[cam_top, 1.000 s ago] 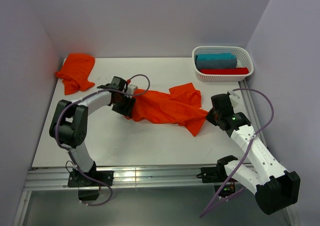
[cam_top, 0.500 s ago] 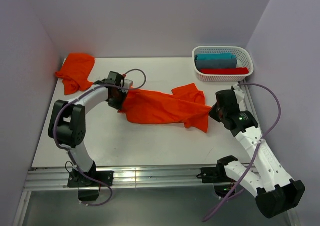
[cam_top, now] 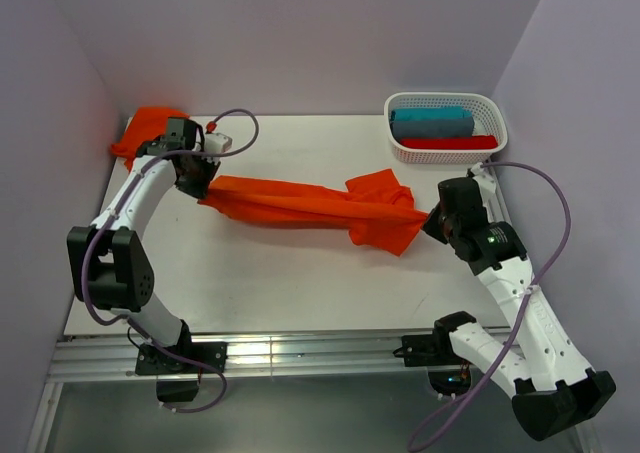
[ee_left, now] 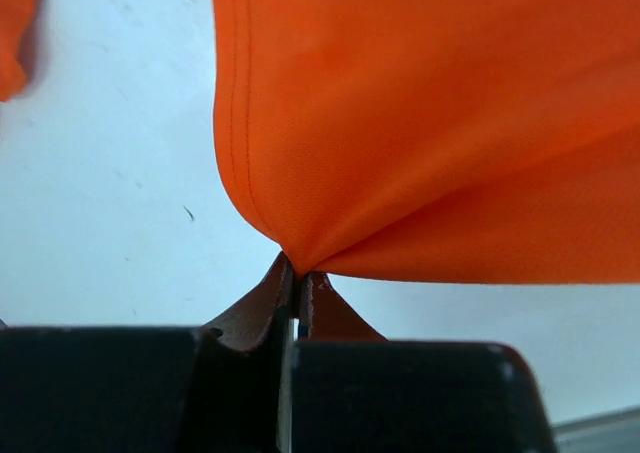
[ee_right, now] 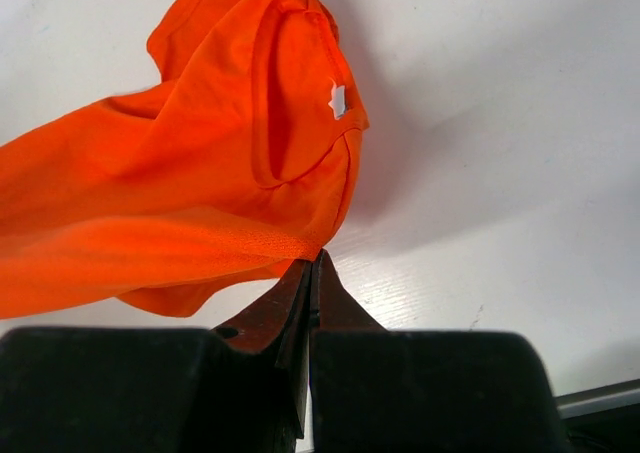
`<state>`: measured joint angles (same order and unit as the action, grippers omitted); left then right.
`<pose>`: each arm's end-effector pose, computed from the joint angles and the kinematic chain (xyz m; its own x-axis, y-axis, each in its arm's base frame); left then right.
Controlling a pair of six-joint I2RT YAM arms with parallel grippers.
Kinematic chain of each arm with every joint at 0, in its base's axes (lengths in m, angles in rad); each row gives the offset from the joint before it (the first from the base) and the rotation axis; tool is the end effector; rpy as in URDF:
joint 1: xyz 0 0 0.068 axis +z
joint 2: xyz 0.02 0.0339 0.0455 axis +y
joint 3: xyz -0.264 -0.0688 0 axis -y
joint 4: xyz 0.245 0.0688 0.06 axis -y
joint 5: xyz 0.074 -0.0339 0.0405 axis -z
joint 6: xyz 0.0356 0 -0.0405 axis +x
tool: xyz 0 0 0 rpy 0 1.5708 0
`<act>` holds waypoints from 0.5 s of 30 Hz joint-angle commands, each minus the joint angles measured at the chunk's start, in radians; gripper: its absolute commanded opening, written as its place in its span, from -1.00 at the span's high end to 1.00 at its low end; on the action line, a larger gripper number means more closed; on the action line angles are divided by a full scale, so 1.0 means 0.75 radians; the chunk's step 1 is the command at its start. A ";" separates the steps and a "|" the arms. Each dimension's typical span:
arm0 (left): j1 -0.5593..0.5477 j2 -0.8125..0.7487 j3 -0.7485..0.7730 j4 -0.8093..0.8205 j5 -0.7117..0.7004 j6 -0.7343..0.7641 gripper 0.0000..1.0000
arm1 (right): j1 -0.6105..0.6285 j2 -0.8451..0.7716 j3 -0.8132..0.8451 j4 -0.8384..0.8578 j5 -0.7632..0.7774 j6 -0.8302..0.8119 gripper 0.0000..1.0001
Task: Roll the t-shirts
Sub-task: Flatten the tshirt
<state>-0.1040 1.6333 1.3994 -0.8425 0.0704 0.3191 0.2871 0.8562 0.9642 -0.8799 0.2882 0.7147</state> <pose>0.3386 -0.0379 0.2822 -0.7884 0.3969 -0.4700 0.4045 0.9101 0.0901 0.1578 0.0361 0.3236 -0.5552 0.4913 -0.6712 0.3809 0.8675 0.3199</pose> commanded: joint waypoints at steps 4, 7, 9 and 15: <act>0.018 0.045 0.077 -0.173 0.100 0.174 0.78 | -0.011 0.034 -0.015 0.020 -0.002 -0.057 1.00; 0.018 0.261 0.175 -0.271 0.180 0.223 0.74 | -0.011 0.071 -0.062 0.085 -0.028 -0.057 1.00; 0.016 0.352 0.222 -0.292 0.192 0.239 0.71 | -0.008 0.104 -0.087 0.132 -0.035 -0.055 1.00; 0.012 0.606 0.408 -0.259 0.160 0.194 0.33 | -0.008 0.292 -0.099 0.242 -0.039 -0.055 1.00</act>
<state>-0.0967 2.0766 1.6314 -1.0157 0.1780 0.4580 0.2871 1.0386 0.8894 -0.7860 0.2543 0.6888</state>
